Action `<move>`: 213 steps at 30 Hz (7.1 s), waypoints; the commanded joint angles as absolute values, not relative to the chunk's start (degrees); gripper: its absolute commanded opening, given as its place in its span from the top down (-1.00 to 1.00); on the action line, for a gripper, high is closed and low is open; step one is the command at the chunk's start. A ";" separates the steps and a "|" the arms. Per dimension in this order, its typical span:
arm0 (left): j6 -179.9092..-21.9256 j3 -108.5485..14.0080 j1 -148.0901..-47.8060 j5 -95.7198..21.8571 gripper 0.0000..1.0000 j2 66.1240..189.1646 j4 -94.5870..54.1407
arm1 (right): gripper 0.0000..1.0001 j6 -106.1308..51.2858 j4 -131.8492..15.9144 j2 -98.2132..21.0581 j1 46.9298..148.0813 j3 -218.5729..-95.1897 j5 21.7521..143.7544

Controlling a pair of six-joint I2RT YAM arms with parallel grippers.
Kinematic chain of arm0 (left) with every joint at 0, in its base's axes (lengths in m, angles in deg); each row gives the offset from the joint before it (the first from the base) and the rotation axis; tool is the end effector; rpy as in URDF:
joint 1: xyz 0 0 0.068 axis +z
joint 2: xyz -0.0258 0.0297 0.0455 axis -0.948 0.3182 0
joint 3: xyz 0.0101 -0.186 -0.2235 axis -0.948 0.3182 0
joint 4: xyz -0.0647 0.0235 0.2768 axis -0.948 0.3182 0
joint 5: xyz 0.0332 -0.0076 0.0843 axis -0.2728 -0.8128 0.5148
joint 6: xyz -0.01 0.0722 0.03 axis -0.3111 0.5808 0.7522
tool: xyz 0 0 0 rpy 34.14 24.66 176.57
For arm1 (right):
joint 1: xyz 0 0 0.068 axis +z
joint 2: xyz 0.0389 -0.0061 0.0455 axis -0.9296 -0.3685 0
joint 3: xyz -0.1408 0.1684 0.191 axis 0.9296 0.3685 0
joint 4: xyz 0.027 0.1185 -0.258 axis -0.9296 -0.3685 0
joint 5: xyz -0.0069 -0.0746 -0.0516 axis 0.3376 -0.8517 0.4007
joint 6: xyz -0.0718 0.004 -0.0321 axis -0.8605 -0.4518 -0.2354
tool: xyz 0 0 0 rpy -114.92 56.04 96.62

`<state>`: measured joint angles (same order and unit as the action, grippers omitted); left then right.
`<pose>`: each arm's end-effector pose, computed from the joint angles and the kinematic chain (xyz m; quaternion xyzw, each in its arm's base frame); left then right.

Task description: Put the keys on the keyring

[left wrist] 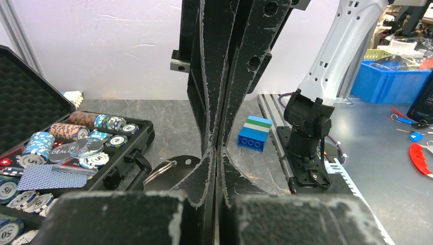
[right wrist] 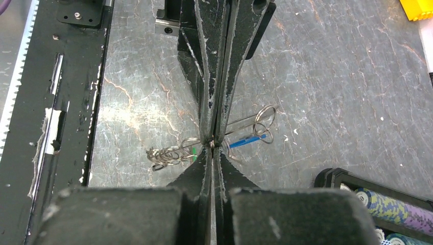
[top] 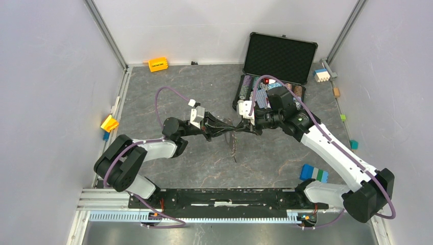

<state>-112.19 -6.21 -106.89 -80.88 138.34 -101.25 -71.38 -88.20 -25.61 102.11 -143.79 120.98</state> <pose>0.2189 -0.2213 0.2631 0.4258 0.4174 -0.5727 0.5626 0.2117 0.1995 0.3375 -0.6198 0.5679 0.3353 0.4254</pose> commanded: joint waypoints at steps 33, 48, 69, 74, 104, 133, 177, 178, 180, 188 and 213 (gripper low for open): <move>-78.31 -9.70 -102.48 -87.58 0.22 132.94 -76.14 | 1.00 -70.92 -110.96 -40.71 121.63 -168.11 77.91; -86.29 -8.98 -102.96 -93.40 0.42 138.76 -93.17 | 1.00 -70.11 -110.87 -41.34 121.56 -168.27 81.07; -95.62 -6.98 -103.47 -88.57 0.96 139.78 -98.63 | 0.66 -69.17 -107.50 -38.20 115.42 -165.11 89.14; -105.12 -7.10 -103.54 -87.13 0.95 139.66 -104.81 | 0.17 -70.80 -103.33 -33.15 108.96 -159.15 98.89; -121.84 -7.97 -105.37 -79.82 0.95 137.39 -107.33 | 0.09 -69.12 -85.82 -26.60 103.49 -144.18 117.89; -121.55 -8.10 -105.53 -75.84 0.96 138.04 -107.09 | 0.82 -70.39 -83.68 -25.97 102.30 -139.73 124.19; -122.39 -8.17 -105.69 -77.31 0.96 137.69 -107.38 | 0.55 -63.68 -73.72 -23.07 101.43 -134.75 116.51; -122.38 -8.16 -105.64 -77.40 0.96 137.67 -107.33 | 0.56 -63.61 -73.68 -23.20 101.41 -134.83 116.51; -122.40 -8.15 -105.68 -77.36 0.95 137.58 -107.33 | 0.58 -63.51 -73.56 -23.41 101.38 -135.01 116.43; -122.16 -8.01 -105.68 -77.42 0.95 137.95 -107.33 | 0.90 -64.19 -74.20 -22.64 101.33 -135.41 115.18; -120.22 -7.81 -105.65 -79.74 0.96 138.45 -107.39 | 0.89 -79.05 -94.35 -22.54 101.31 -144.61 108.14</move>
<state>-120.19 -6.85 -105.34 -78.67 138.58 -102.43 -75.16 -88.94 -22.12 101.59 -141.47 109.68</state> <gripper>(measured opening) 0.034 0.050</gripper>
